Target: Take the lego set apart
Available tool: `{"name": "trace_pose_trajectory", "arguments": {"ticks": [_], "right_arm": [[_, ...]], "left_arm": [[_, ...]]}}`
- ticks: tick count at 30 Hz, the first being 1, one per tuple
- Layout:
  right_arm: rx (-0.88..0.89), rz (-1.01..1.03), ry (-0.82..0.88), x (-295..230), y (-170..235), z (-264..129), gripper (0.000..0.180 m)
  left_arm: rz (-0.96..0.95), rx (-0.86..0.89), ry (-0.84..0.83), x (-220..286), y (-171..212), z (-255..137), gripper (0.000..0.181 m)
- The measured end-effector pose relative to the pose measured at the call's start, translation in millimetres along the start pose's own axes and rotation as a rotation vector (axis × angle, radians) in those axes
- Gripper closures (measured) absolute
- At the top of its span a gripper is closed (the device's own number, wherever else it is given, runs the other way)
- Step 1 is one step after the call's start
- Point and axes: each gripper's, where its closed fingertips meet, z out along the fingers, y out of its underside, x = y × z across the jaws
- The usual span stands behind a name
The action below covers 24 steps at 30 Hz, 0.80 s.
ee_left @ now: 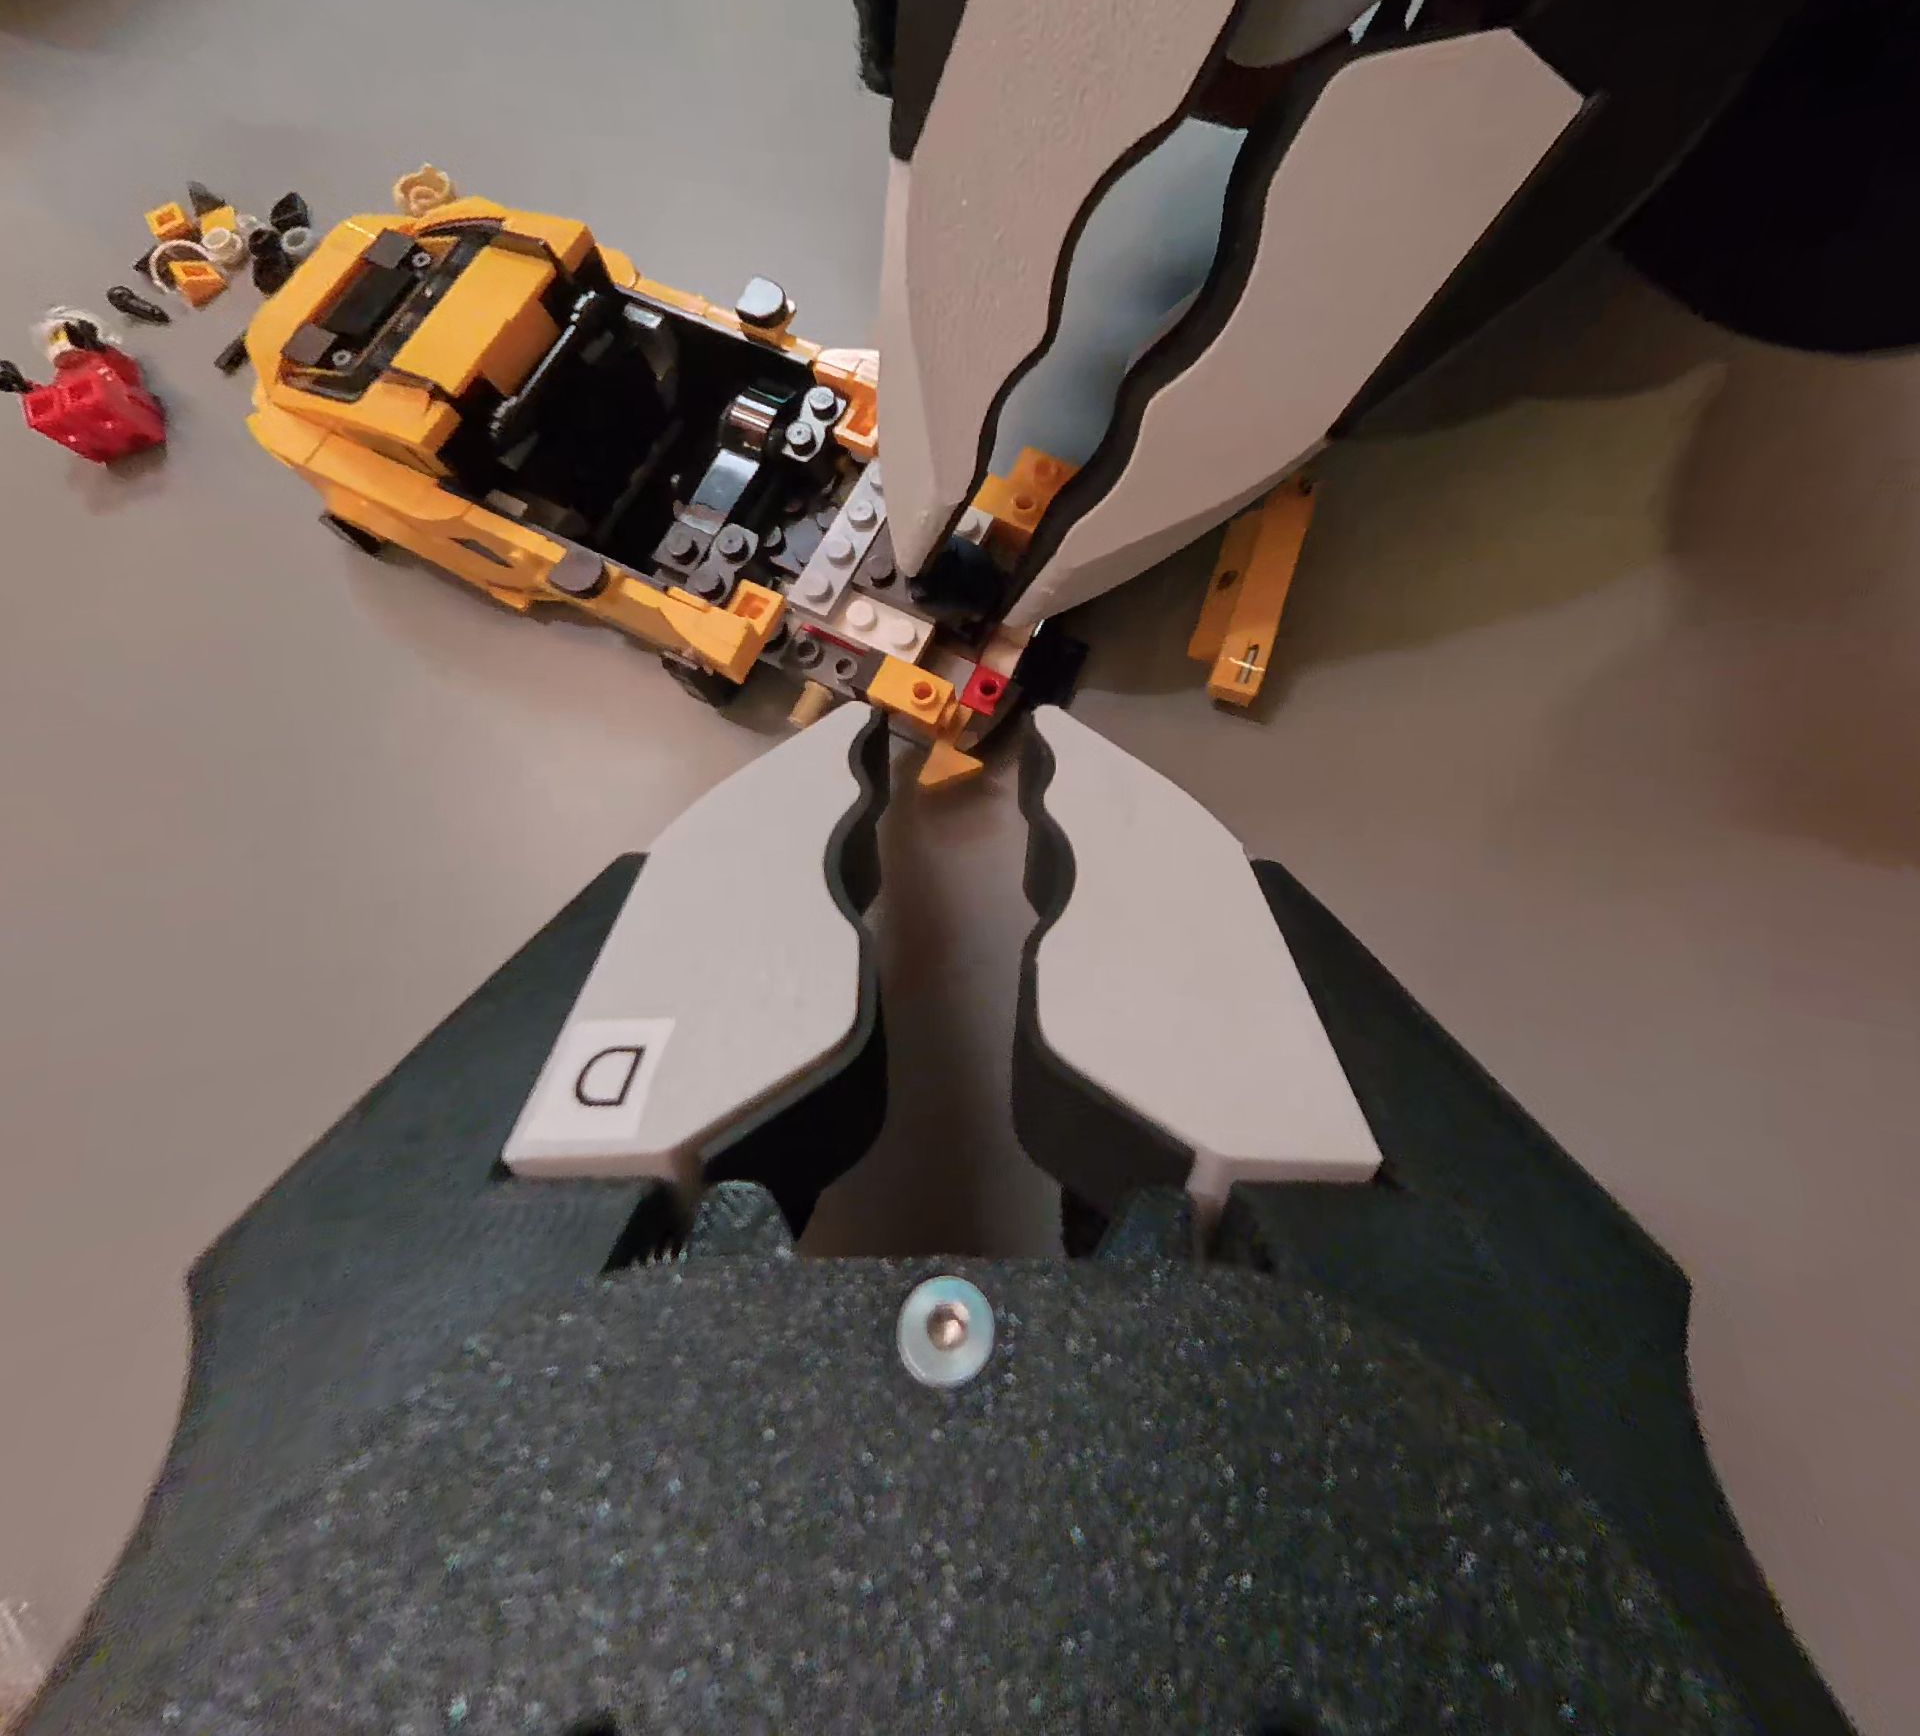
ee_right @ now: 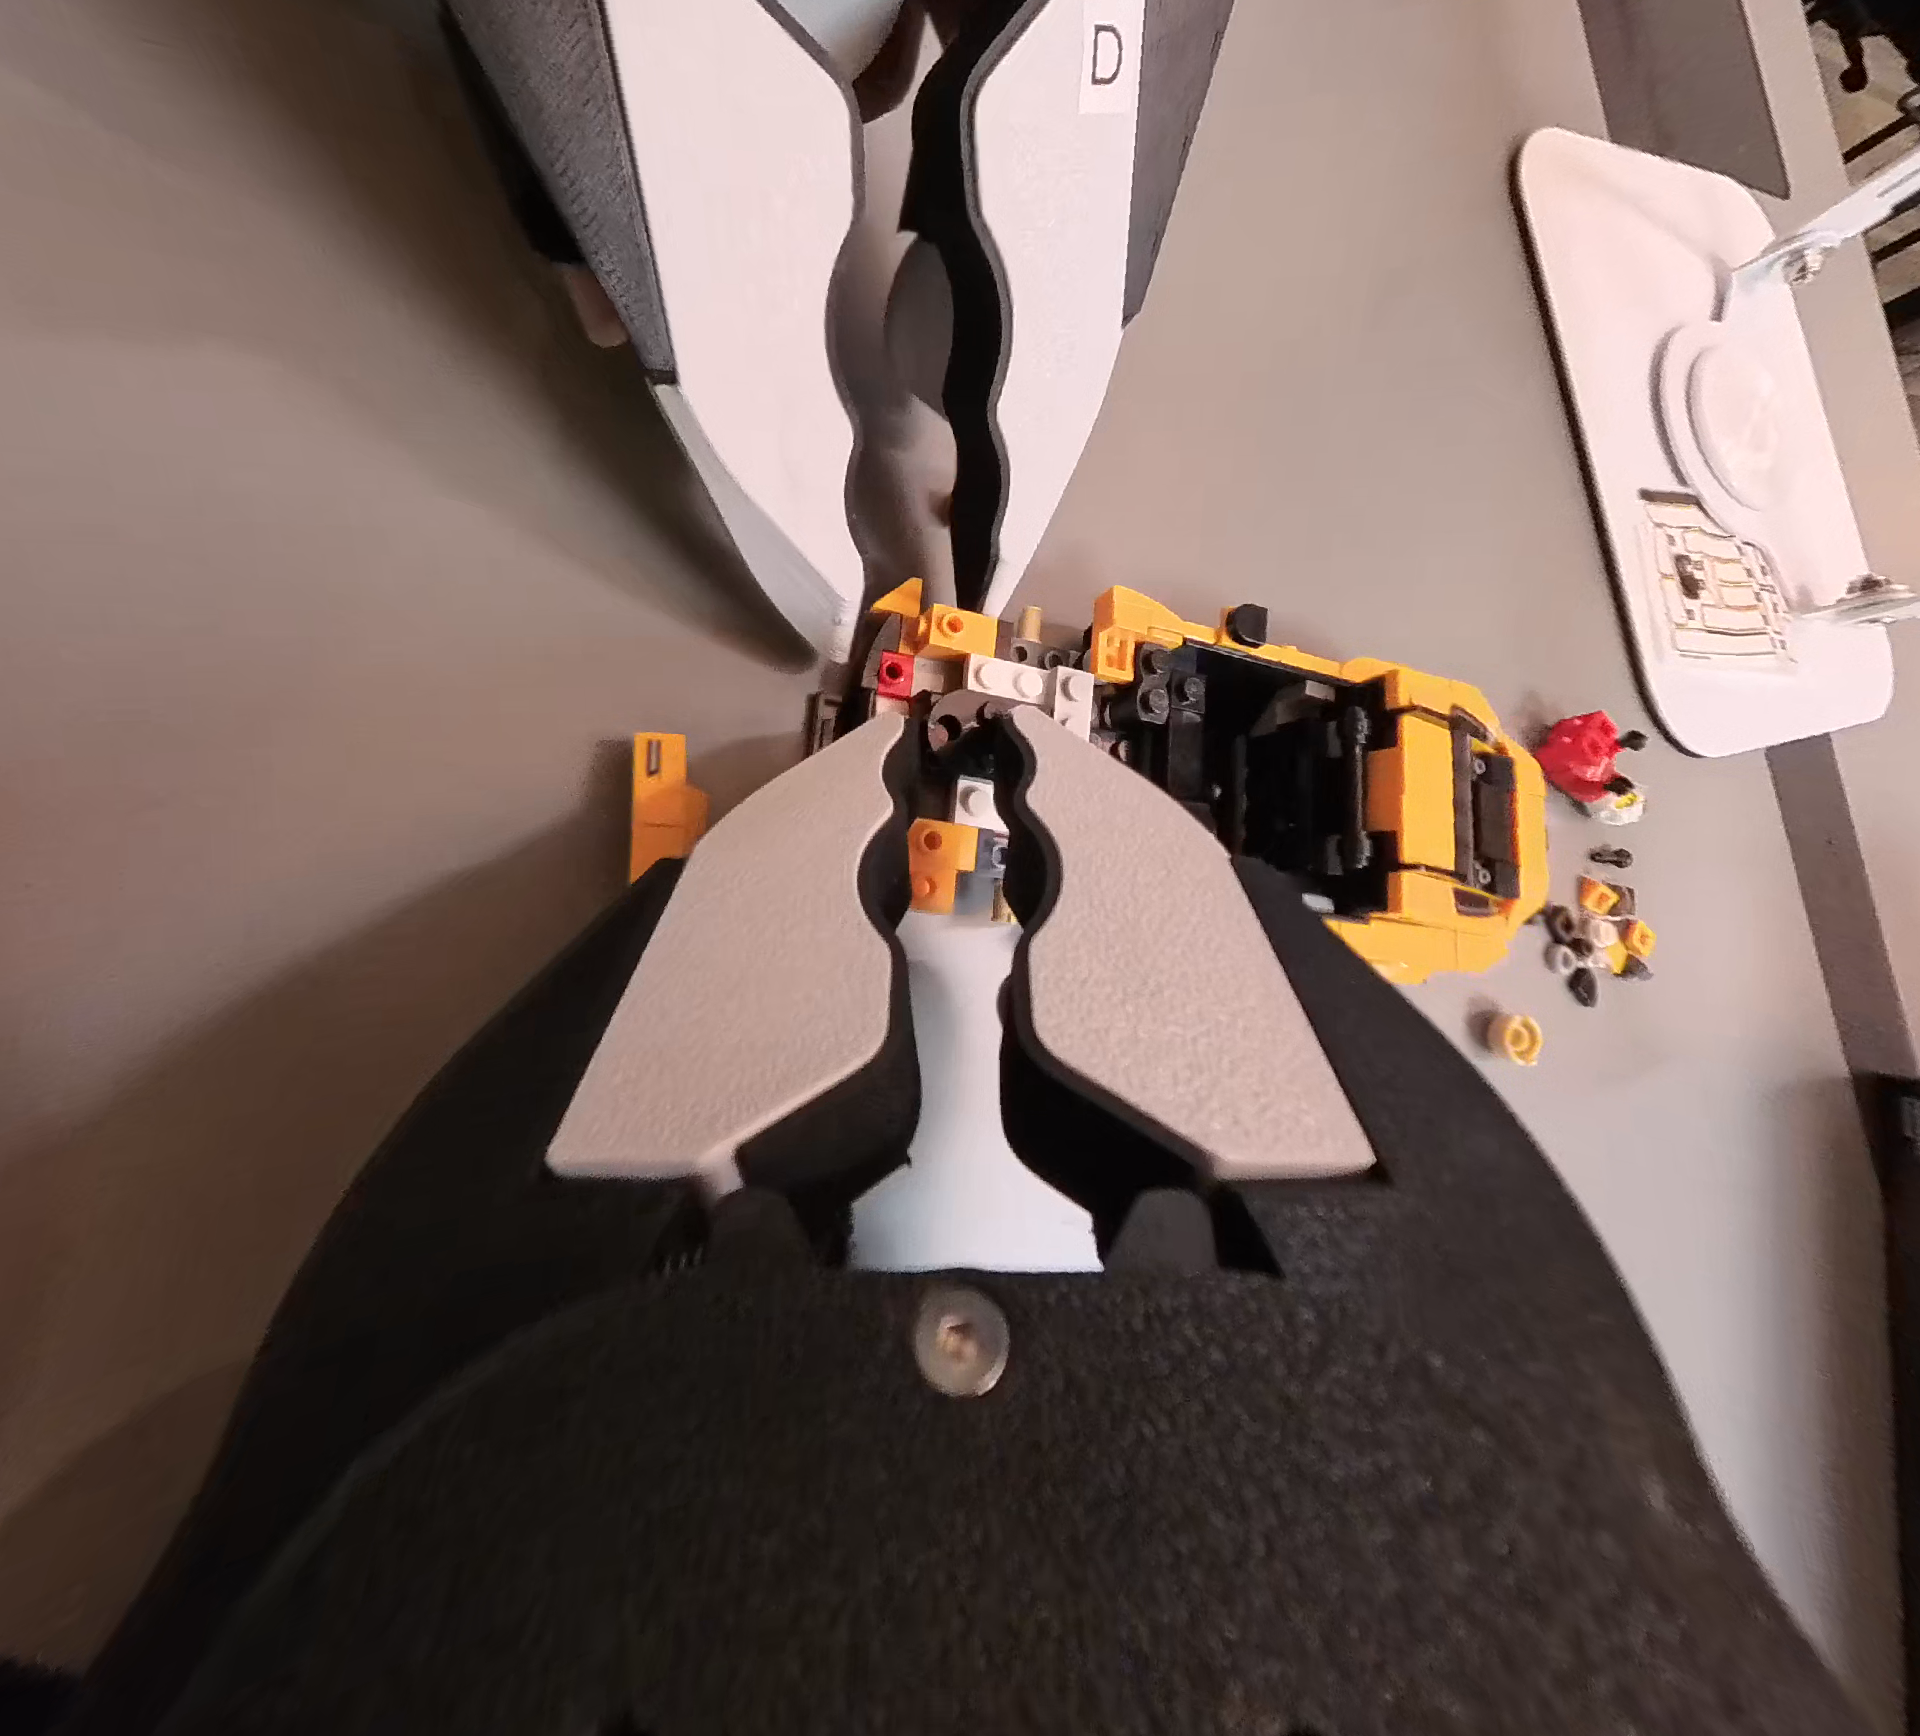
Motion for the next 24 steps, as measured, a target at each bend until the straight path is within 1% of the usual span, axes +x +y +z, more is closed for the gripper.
{"name": "trace_pose_trajectory", "arguments": {"ticks": [4,8,13,18,24], "right_arm": [[0.019,0.016,-0.054,-13,-4,-4,0.167],[0.046,0.043,-0.1,-27,-10,-7,0.168],[0.067,0.061,-0.119,-35,-15,-7,0.168],[0.069,0.057,-0.114,-37,-18,-6,0.168],[0.078,0.125,-0.14,-36,-18,-6,0.169]], "left_arm": [[0.035,-0.032,0.037,11,2,-7,0.162],[0.028,-0.006,0.074,22,0,-19,0.161],[0.028,-0.025,0.047,26,3,-16,0.153],[0.005,-0.007,0.026,26,1,-12,0.156],[0.003,-0.014,0.009,26,2,-12,0.157]]}}
